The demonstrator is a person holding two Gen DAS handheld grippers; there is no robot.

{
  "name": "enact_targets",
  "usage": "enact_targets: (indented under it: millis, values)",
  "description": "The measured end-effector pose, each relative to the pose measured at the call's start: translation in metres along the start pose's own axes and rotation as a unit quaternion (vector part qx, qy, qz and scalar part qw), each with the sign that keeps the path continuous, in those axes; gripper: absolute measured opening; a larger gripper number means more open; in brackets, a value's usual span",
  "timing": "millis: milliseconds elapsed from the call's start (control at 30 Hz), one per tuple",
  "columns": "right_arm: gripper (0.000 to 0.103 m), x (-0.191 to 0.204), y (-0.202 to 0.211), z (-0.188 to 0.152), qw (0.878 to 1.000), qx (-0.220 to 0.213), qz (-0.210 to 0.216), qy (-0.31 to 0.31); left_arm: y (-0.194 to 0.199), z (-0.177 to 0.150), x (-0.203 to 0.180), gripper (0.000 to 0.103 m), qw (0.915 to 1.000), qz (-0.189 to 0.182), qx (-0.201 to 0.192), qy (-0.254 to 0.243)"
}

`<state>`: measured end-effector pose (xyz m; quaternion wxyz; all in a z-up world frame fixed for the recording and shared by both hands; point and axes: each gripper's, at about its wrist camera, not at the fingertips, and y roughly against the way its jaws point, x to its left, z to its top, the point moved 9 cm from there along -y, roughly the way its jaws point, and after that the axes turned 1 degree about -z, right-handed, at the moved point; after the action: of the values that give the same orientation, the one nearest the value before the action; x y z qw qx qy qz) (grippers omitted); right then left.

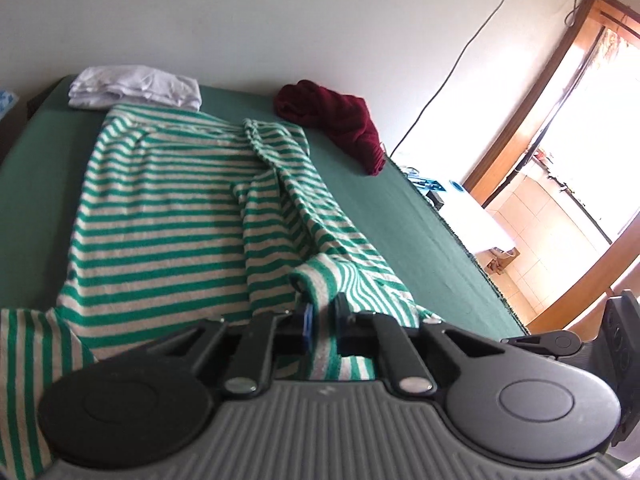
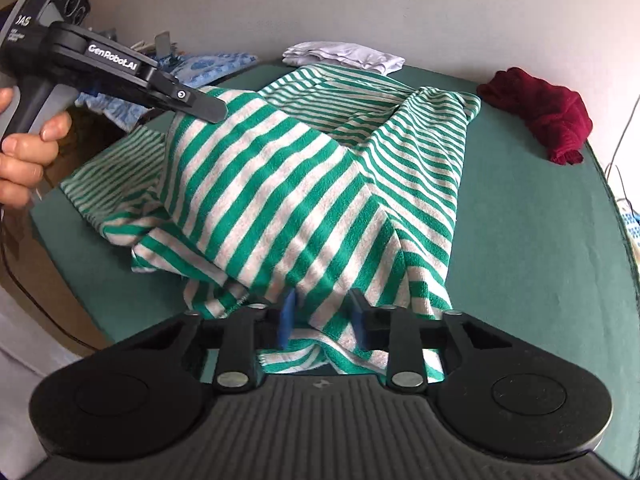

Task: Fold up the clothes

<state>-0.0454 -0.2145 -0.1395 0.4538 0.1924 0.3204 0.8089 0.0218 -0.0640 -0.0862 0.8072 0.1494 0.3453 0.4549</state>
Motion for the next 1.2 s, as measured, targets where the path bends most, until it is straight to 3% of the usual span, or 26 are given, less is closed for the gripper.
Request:
enact_targets:
  millis: [33, 100, 133, 233, 333, 400, 467, 533, 567, 633, 667, 700, 733, 767, 833, 933, 1000, 1100, 1200]
  values:
    - [0.007, 0.001, 0.002, 0.002, 1.000, -0.009, 0.001, -0.014, 0.003, 0.002, 0.001, 0.006, 1.0000, 0.002, -0.001, -0.004]
    - [0.006, 0.005, 0.008, 0.008, 0.999, -0.028, 0.009, -0.022, 0.006, 0.003, 0.007, 0.006, 0.9999, 0.011, 0.001, 0.003]
    - [0.002, 0.009, 0.010, 0.009, 0.999, -0.032, 0.018, -0.024, 0.007, 0.002, 0.012, 0.000, 0.9999, 0.014, 0.002, 0.009]
    - [0.002, 0.022, 0.014, 0.011, 0.998, -0.039, 0.044, -0.028, 0.005, -0.008, 0.026, 0.000, 0.9990, 0.026, 0.010, 0.034]
    - [0.003, 0.025, 0.005, -0.001, 0.999, -0.013, 0.034, -0.016, -0.009, -0.030, 0.034, 0.001, 0.9969, 0.032, 0.051, 0.049]
    - [0.013, 0.025, 0.009, -0.003, 1.000, -0.022, 0.020, 0.000, -0.014, -0.047, 0.031, 0.020, 0.9956, 0.029, 0.072, 0.053]
    - [0.032, 0.024, 0.017, -0.002, 0.999, -0.040, 0.009, 0.026, -0.014, -0.057, 0.025, 0.067, 0.9958, 0.034, 0.070, 0.049]
    - [0.047, 0.024, 0.021, -0.003, 0.997, -0.053, -0.003, 0.061, -0.014, -0.062, 0.021, 0.084, 0.9965, 0.044, 0.056, 0.045]
    - [0.048, 0.025, 0.021, -0.004, 0.995, -0.057, -0.007, 0.079, -0.017, -0.065, 0.021, 0.088, 0.9963, 0.049, 0.054, 0.045]
    - [0.046, 0.024, 0.013, -0.008, 0.993, -0.048, -0.017, 0.102, -0.028, -0.069, 0.022, 0.080, 0.9946, 0.056, 0.066, 0.057]
    - [0.040, 0.024, 0.009, -0.011, 0.992, -0.044, -0.021, 0.113, -0.034, -0.072, 0.022, 0.060, 0.9936, 0.058, 0.073, 0.064]
    - [0.034, 0.021, 0.003, -0.013, 0.992, -0.035, -0.024, 0.115, -0.040, -0.074, 0.022, 0.046, 0.9926, 0.057, 0.082, 0.070]
    - [0.020, 0.018, 0.000, -0.014, 0.994, -0.030, -0.019, 0.104, -0.044, -0.075, 0.019, 0.023, 0.9920, 0.054, 0.088, 0.072]
    - [0.016, 0.015, -0.004, -0.014, 0.995, -0.025, -0.014, 0.091, -0.044, -0.075, 0.014, 0.017, 0.9924, 0.055, 0.086, 0.068]
    - [0.013, 0.014, 0.003, -0.008, 0.997, -0.041, 0.003, 0.070, -0.033, -0.067, 0.001, 0.010, 0.9953, 0.064, 0.059, 0.041]
    - [0.004, 0.015, 0.020, 0.004, 0.995, -0.079, 0.038, 0.050, -0.005, -0.047, -0.014, 0.009, 0.9972, 0.071, 0.016, 0.019]
    - [0.004, 0.015, 0.023, 0.007, 0.994, -0.089, 0.057, 0.036, 0.012, -0.037, -0.016, 0.009, 0.9969, 0.077, -0.002, 0.018]
    - [0.004, 0.019, 0.016, 0.004, 0.994, -0.083, 0.065, 0.038, 0.017, -0.037, -0.013, 0.009, 0.9958, 0.091, 0.002, 0.016]
    - [0.014, 0.024, 0.004, -0.012, 0.995, -0.041, 0.077, 0.053, -0.003, -0.064, -0.003, 0.009, 0.9914, 0.122, 0.043, 0.015]
